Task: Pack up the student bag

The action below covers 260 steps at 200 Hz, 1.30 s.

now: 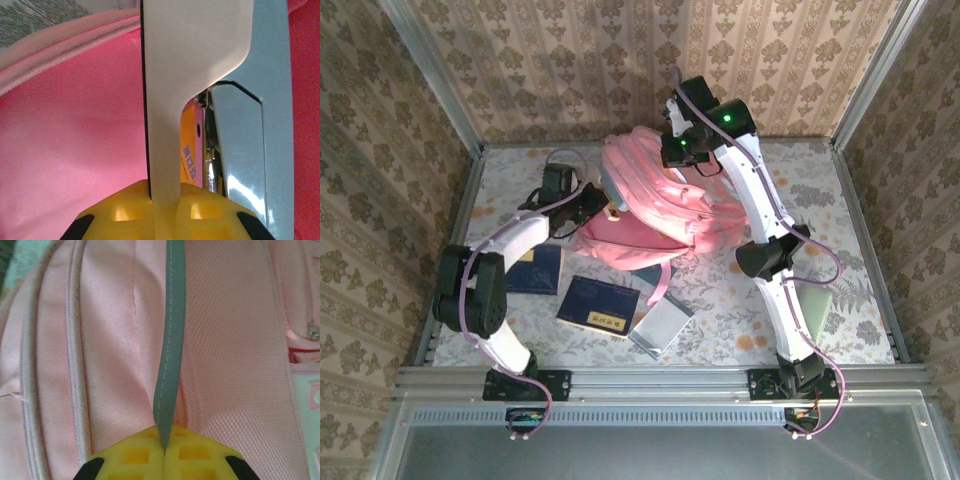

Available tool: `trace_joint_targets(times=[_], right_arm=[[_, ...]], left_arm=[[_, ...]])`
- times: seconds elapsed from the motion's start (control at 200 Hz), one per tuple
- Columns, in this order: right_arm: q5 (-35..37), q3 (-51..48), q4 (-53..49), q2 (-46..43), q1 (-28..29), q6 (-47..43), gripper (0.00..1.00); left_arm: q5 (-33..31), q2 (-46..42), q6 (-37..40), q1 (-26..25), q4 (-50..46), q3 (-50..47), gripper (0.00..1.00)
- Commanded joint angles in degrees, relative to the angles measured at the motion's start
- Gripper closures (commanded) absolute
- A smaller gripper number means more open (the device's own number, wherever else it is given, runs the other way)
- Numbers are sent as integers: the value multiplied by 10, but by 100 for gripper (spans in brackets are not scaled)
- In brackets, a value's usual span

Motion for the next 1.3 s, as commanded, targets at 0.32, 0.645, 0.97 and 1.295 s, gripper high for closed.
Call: trace_joint_targets(times=[0.32, 0.645, 0.97, 1.295], right_arm=[[178, -135, -13, -92, 8, -30, 100], [275, -215, -12, -114, 23, -45, 100], [201, -508, 163, -248, 6, -46, 100], [-203, -737, 486, -362, -81, 116, 100]], left_arm=[[12, 54, -27, -50, 54, 49, 100], [23, 81, -37, -67, 66, 56, 100], [25, 97, -30, -91, 63, 71, 100], [40, 166, -103, -137, 170, 94, 100]])
